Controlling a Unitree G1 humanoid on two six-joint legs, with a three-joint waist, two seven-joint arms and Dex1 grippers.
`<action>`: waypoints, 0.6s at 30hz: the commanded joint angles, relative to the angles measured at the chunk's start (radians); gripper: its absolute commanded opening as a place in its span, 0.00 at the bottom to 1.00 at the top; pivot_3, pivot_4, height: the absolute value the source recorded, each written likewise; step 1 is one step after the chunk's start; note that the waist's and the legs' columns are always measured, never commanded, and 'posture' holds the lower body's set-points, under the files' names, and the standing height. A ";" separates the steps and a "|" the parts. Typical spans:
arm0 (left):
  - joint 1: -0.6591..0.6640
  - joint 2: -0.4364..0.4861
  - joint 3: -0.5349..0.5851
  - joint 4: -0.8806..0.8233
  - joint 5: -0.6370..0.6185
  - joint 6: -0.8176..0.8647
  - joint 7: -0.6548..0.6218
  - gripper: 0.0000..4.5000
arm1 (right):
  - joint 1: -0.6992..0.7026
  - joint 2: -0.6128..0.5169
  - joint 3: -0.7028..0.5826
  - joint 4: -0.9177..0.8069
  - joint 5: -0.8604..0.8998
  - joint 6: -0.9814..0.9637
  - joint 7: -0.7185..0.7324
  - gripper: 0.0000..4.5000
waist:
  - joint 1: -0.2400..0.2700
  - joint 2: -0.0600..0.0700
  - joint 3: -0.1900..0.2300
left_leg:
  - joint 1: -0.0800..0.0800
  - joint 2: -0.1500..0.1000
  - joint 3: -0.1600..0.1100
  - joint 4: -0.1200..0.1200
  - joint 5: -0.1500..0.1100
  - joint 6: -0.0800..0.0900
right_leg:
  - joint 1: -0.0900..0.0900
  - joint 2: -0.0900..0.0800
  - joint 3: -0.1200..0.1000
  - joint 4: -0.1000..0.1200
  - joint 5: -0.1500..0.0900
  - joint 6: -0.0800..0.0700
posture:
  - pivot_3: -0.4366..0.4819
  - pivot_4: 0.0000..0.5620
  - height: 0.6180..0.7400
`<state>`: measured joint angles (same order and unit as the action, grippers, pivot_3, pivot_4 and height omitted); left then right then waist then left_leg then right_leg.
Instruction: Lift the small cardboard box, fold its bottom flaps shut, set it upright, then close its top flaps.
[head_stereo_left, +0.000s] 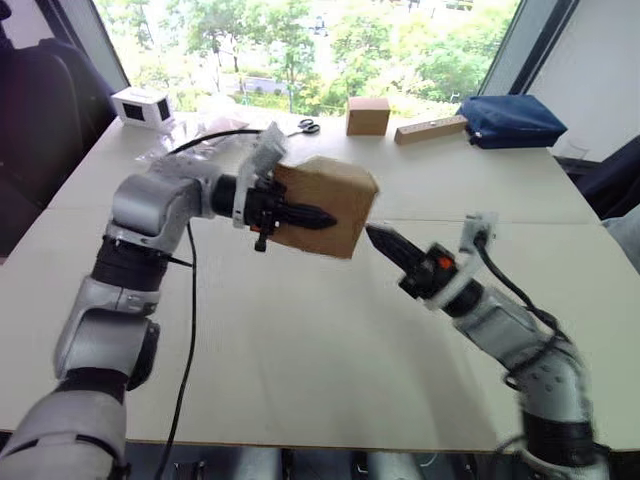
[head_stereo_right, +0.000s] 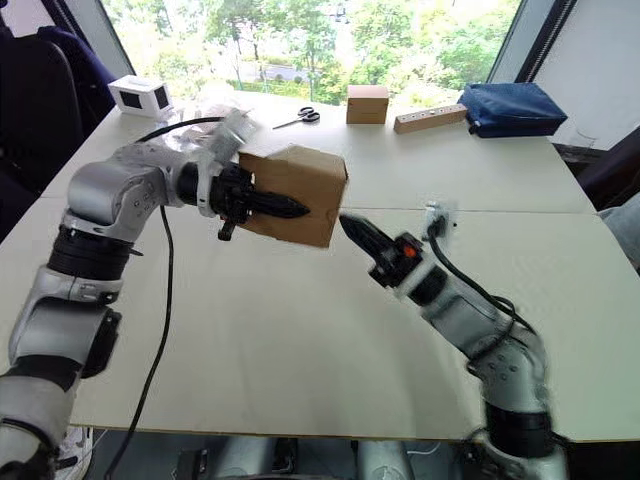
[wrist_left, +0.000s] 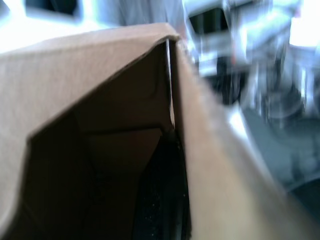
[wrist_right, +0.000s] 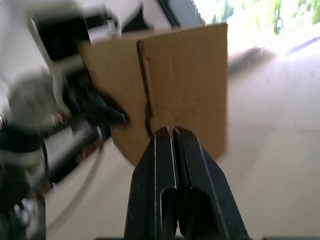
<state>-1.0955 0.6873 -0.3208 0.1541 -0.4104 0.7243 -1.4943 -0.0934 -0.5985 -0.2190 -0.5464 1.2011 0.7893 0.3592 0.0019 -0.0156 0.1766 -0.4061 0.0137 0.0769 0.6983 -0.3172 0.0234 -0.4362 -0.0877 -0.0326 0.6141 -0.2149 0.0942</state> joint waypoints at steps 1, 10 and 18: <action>-0.076 0.028 -0.133 -0.008 0.167 -0.120 -0.055 0.00 | 0.045 -0.178 -0.042 -0.105 -0.069 0.038 0.113 0.01 | 0.003 0.002 0.000 | 0.000 0.000 0.001 0.000 0.000 0.000 | 0.000 0.000 0.000 0.000 0.000 0.000 | 0.48 0.27 1.00; -0.283 -0.003 -0.489 0.018 0.366 -0.226 -0.120 0.00 | 0.143 -0.465 -0.027 -0.282 -0.250 0.098 0.171 0.01 | 0.013 0.001 0.001 | -0.002 0.000 0.000 0.002 0.000 0.000 | -0.003 0.004 0.001 0.000 -0.002 -0.003 | 0.48 0.27 1.00; -0.352 -0.098 -0.673 0.015 0.382 -0.055 -0.120 0.00 | 0.190 -0.434 -0.003 -0.371 -0.317 0.135 0.079 0.01 | 0.013 0.001 0.001 | -0.003 0.001 0.000 0.002 0.000 0.000 | -0.004 0.004 0.003 0.000 -0.002 -0.003 | 0.48 0.27 1.00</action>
<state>-1.4114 0.6201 -0.9919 0.1642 -0.0453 0.6036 -1.6116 0.1023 -1.0430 -0.2267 -0.8770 0.9027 0.9257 0.4634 0.0148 -0.0149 0.1774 -0.4089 0.0147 0.0772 0.7008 -0.3171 0.0236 -0.4397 -0.0836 -0.0301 0.6144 -0.2168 0.0913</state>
